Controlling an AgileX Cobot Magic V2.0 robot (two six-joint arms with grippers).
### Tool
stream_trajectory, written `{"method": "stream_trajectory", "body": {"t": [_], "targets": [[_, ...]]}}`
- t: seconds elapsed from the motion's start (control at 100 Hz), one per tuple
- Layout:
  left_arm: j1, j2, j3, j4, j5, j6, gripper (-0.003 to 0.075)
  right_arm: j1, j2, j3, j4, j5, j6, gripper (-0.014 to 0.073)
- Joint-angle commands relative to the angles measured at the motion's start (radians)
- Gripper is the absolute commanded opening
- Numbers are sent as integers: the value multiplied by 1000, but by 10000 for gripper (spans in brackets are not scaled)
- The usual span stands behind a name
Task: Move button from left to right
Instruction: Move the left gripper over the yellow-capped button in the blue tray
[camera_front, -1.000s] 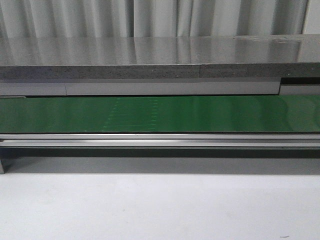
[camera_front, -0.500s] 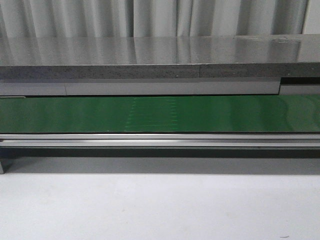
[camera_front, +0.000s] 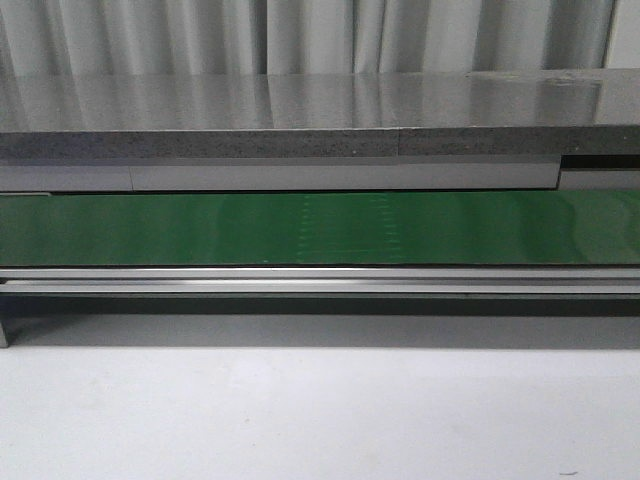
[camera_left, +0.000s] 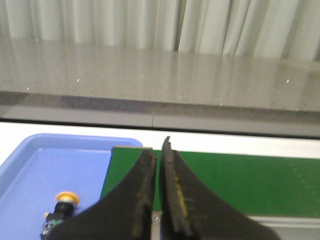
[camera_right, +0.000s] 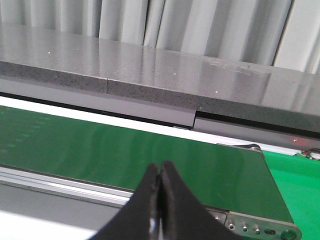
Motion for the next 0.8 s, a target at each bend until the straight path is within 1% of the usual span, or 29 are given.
{"method": "stream_trajectory", "body": {"t": [0.0, 0.07, 0.14, 0.2, 0.26, 0.45, 0.71, 0.75, 0.79], "targets": [[-8, 107, -148, 26, 98, -11, 5, -6, -18, 0, -9, -82, 0, -68], [-8, 190, -239, 28, 239, -11, 5, -6, -18, 0, -9, -82, 0, -68], [-8, 271, -313, 28, 347, -11, 5, -6, -18, 0, -9, -82, 0, -68], [-8, 345, -362, 28, 415, -11, 5, -6, -18, 0, -9, -82, 0, -68], [-8, 388, -389, 24, 455, -11, 5, -6, -18, 0, -9, -82, 0, -68], [-8, 502, -398, 23, 477, -11, 5, -6, -18, 0, -9, -82, 0, -68], [-8, 561, -398, 29, 465, 1, 6, -6, -18, 0, -9, -82, 0, -68], [-8, 564, -398, 29, 463, 1, 16, -6, -18, 0, -9, -82, 0, -68], [-8, 564, -398, 29, 463, 1, 47, -6, -18, 0, -9, -82, 0, -68]]}}
